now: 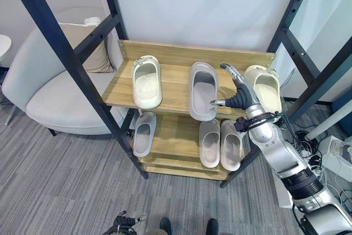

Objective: Arrange the slippers neatly on the shoe rack.

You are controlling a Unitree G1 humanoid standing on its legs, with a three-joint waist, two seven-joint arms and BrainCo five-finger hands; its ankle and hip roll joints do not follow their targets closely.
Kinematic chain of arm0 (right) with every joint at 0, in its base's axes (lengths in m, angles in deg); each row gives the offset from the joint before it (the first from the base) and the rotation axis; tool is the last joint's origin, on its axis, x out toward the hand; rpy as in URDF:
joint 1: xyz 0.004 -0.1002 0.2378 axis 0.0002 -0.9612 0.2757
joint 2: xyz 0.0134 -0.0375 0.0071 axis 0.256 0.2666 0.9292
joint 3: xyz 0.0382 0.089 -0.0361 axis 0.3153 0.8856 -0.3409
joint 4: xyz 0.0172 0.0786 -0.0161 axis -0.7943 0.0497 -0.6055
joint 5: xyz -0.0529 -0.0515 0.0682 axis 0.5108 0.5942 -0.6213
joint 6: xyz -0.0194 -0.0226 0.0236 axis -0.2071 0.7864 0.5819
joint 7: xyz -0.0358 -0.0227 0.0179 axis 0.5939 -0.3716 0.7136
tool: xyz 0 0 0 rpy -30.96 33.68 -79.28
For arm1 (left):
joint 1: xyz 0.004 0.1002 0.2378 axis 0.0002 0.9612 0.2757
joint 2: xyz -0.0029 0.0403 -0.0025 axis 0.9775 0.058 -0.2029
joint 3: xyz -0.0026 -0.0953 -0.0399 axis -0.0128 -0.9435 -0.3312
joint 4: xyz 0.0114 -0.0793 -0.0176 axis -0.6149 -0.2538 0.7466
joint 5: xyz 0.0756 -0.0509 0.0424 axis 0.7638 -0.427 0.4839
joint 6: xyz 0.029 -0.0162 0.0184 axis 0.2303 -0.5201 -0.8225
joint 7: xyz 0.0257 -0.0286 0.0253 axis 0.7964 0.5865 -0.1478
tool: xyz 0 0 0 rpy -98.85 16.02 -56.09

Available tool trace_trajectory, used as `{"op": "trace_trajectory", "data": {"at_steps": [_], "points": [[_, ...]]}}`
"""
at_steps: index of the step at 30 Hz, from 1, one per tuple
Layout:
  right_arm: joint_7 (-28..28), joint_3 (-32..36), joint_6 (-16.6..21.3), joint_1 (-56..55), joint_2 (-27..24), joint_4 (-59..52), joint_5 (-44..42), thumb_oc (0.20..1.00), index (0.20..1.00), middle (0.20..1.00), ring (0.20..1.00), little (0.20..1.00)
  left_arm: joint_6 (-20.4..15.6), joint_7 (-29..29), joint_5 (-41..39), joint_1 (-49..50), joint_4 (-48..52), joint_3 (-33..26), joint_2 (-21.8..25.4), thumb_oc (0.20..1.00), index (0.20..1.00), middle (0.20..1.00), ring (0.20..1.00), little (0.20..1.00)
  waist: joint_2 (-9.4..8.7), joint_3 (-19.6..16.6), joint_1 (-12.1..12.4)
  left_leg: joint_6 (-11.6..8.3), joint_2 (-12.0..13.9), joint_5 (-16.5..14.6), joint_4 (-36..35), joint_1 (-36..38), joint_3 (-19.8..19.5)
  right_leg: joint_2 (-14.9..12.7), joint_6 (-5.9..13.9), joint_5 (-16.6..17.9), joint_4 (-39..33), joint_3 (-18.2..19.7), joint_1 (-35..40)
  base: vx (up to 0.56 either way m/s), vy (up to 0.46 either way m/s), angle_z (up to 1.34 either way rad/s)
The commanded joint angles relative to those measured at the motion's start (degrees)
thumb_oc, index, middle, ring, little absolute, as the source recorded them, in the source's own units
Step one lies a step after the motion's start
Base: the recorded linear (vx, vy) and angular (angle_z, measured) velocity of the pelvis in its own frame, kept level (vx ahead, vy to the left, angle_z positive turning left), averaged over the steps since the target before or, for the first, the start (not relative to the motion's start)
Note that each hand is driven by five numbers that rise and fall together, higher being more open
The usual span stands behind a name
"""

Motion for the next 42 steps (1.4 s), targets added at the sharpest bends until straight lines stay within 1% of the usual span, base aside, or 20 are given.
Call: {"op": "trace_trajectory", "data": {"at_steps": [1,4,6,7,8,11,12,14,15,16,18,20,21,22,23,24,31,36,40,42], "points": [[-0.55,0.13,1.64,7.40,-0.99,-2.07,1.00,1.000,1.000,1.000,1.000,1.000,-0.60,1.08,-1.08,-3.40,-0.77,2.01,1.64,1.000,1.000,1.000,1.000,1.000,0.54,0.52,1.66,-1.60,-0.38,-3.25,0.02,2.70,0.65,1.46,2.59,-7.29,0.21,-0.41,5.91,-0.01,0.000,0.05],[-0.74,-0.42,0.95,8.66,-1.59,0.93,1.56,1.000,1.000,1.000,1.000,1.000,-0.68,0.90,-1.25,-3.16,-0.86,1.85,1.96,1.000,1.000,1.000,1.000,1.000,0.38,0.85,2.20,-1.62,-0.47,-3.13,0.02,2.40,0.30,1.40,2.58,-7.22,0.19,-0.73,5.81,-0.01,0.001,0.03],[-1.15,-1.13,-0.01,10.89,-2.83,5.11,2.29,1.000,1.000,1.000,1.000,1.000,-0.85,0.75,-1.54,-2.69,-1.61,1.51,2.54,1.000,1.000,1.000,1.000,1.000,0.06,1.23,3.04,-1.70,-0.62,-3.00,0.02,1.83,-0.08,1.38,2.58,-7.19,0.13,-1.20,5.63,0.00,0.000,0.00],[-1.21,-1.19,0.05,11.02,-2.81,5.24,2.27,1.000,1.000,1.000,1.000,1.000,-0.86,0.75,-1.54,-2.74,-1.62,1.48,2.53,1.000,1.000,1.000,1.000,1.000,0.07,1.25,3.02,-1.70,-0.62,-2.99,0.02,1.81,-0.08,1.37,2.58,-7.19,0.13,-1.21,5.62,-0.02,0.002,0.03],[-1.54,-1.65,-0.58,12.99,-3.89,7.65,2.13,1.000,1.000,1.000,1.000,1.000,-1.07,0.63,-1.63,-2.38,-1.73,1.33,3.31,1.000,1.000,1.000,1.000,1.000,-0.11,1.58,3.67,-1.73,-0.69,-2.82,0.02,1.28,-0.38,1.37,2.58,-7.10,0.17,-1.66,5.29,-0.01,-0.001,0.05],[-1.98,-2.28,-0.94,15.07,-4.50,10.14,1.73,1.000,1.000,1.000,1.000,1.000,-1.24,0.49,-2.08,-2.25,-2.05,1.15,3.78,1.000,1.000,1.000,1.000,1.000,-0.29,1.74,4.14,-1.76,-0.72,-2.66,0.02,0.68,-0.68,1.31,2.60,-7.05,0.14,-2.07,4.94,-0.01,0.005,0.15],[-2.60,-3.00,-1.21,17.56,-5.56,12.66,1.09,1.000,1.000,1.000,1.000,1.000,-1.50,0.45,-2.45,-2.28,-2.40,1.23,4.34,1.000,1.000,1.000,1.000,1.000,-0.61,2.08,4.71,-1.84,-0.74,-2.40,0.02,-0.11,-0.99,1.24,2.65,-6.99,0.10,-2.42,4.46,-0.02,0.011,0.21],[-2.96,-3.28,-1.31,18.70,-5.84,14.16,0.71,1.000,1.000,1.000,1.000,1.000,-1.70,0.47,-2.71,-2.43,-2.50,1.19,4.54,1.000,1.000,1.000,1.000,1.000,-0.66,2.19,4.88,-1.84,-0.85,-2.28,0.02,-0.56,-1.12,1.26,2.64,-6.98,0.11,-2.55,4.15,-0.02,0.013,0.12],[-3.54,-3.70,-1.49,20.79,-6.67,16.60,0.16,1.000,1.000,1.000,1.000,1.000,-1.97,0.63,-3.24,-2.66,-2.68,1.39,4.97,1.000,1.000,1.000,1.000,1.000,-0.87,2.57,5.31,-1.83,-0.93,-2.07,0.02,-1.37,-1.43,1.29,2.62,-6.92,0.18,-2.75,3.57,-0.02,0.007,0.05],[-3.57,-3.73,-1.46,20.86,-6.66,16.68,0.13,1.000,1.000,1.000,1.000,1.000,-1.97,0.64,-3.25,-2.69,-2.68,1.38,4.97,1.000,1.000,1.000,1.000,1.000,-0.88,2.55,5.29,-1.82,-0.94,-2.06,0.02,-1.43,-1.44,1.29,2.62,-6.92,0.19,-2.76,3.52,-0.02,0.013,0.10],[-4.28,-4.29,-1.95,22.76,-6.86,21.10,-0.53,1.000,1.000,1.000,1.000,1.000,-2.38,0.51,-4.17,-3.48,-2.96,1.71,5.31,1.000,1.000,1.000,1.000,1.000,-1.07,3.07,5.80,-1.83,-1.05,-1.68,0.02,-2.64,-1.88,1.35,2.59,-6.81,0.21,-3.20,2.59,-0.02,0.014,0.17],[-4.45,-4.58,-2.15,23.14,-6.78,23.29,-0.67,1.000,1.000,1.000,1.000,1.000,-2.43,0.54,-4.52,-3.93,-2.83,1.91,5.36,1.000,1.000,1.000,1.000,1.000,-1.09,3.29,5.89,-1.81,-1.10,-1.49,0.02,-3.30,-2.19,1.38,2.53,-6.80,0.25,-3.41,2.07,-0.01,0.019,0.09],[-4.54,-4.74,-2.33,23.18,-6.59,24.67,-0.79,0.906,0.906,0.906,0.906,0.906,-2.43,0.73,-4.74,-4.21,-2.90,2.11,5.34,1.000,1.000,1.000,1.000,1.000,-1.12,3.44,6.02,-1.78,-1.14,-1.45,0.02,-3.60,-2.35,1.35,2.52,-6.84,0.24,-3.51,1.86,0.00,0.000,0.00],[-4.74,-4.73,-2.56,23.13,-6.40,26.01,-0.90,0.762,0.762,0.762,0.762,0.762,-2.53,0.76,-4.83,-4.34,-2.73,2.31,5.32,1.000,1.000,1.000,1.000,1.000,-1.10,3.50,6.05,-1.77,-1.26,-1.37,0.02,-3.91,-2.56,1.32,2.50,-6.85,0.26,-3.68,1.69,-0.01,0.017,0.04],[-4.84,-4.76,-2.81,23.02,-6.21,27.00,-0.84,0.338,0.338,0.338,0.338,0.338,-2.52,0.73,-4.88,-4.48,-2.37,2.49,5.33,1.000,1.000,1.000,1.000,1.000,-1.05,3.59,6.05,-1.77,-1.32,-1.30,0.02,-4.12,-2.76,1.36,2.47,-6.86,0.31,-3.80,1.50,0.00,0.016,0.06],[-5.00,-4.53,-2.97,22.75,-6.13,28.42,-1.12,0.200,0.200,0.200,0.200,0.200,-2.60,0.61,-5.03,-4.65,-2.34,2.53,5.32,1.000,1.000,1.000,1.000,1.000,-1.04,3.76,6.12,-1.80,-1.37,-1.25,0.02,-4.30,-2.93,1.37,2.44,-6.91,0.35,-3.87,1.40,0.01,0.012,0.07],[-4.18,-5.23,-4.10,22.29,-7.38,35.58,0.46,0.200,0.200,0.200,0.200,0.200,-2.81,0.56,-4.54,-4.77,-2.08,2.24,5.59,1.000,1.000,1.000,1.000,1.000,-0.99,4.11,5.67,-1.86,-1.44,-1.56,0.02,-3.99,-3.38,1.26,2.26,-7.33,0.81,-4.35,1.66,0.02,0.006,0.08],[-3.33,-5.88,-4.25,21.73,-6.85,38.23,0.11,0.200,0.200,0.200,0.200,0.200,-2.63,0.21,-4.26,-4.80,-1.60,2.34,5.71,1.000,1.000,1.000,1.000,1.000,-0.65,4.18,4.95,-1.93,-1.30,-1.76,0.02,-3.29,-3.03,1.27,2.23,-7.41,0.76,-3.93,2.10,0.00,0.000,0.00],[-4.21,-4.30,-3.97,19.68,-5.43,36.77,-1.24,0.200,0.200,0.200,0.200,0.200,-2.31,0.02,-4.01,-5.25,-1.33,2.89,5.24,1.000,1.000,1.000,1.000,1.000,-0.07,4.19,4.40,-1.96,-1.23,-1.83,0.02,-2.84,-2.81,1.27,2.16,-7.57,0.56,-3.82,2.48,0.00,0.000,0.00],[-5.39,-2.30,-3.31,17.68,-4.70,32.20,-2.04,0.200,0.200,0.200,0.200,0.200,-2.01,0.02,-3.58,-5.14,-1.08,2.77,4.95,1.000,1.000,1.000,1.000,1.000,0.34,4.17,4.13,-1.94,-1.23,-1.88,0.02,-2.53,-2.74,1.23,2.20,-7.61,0.44,-3.77,2.76,0.00,0.000,0.00]]}}
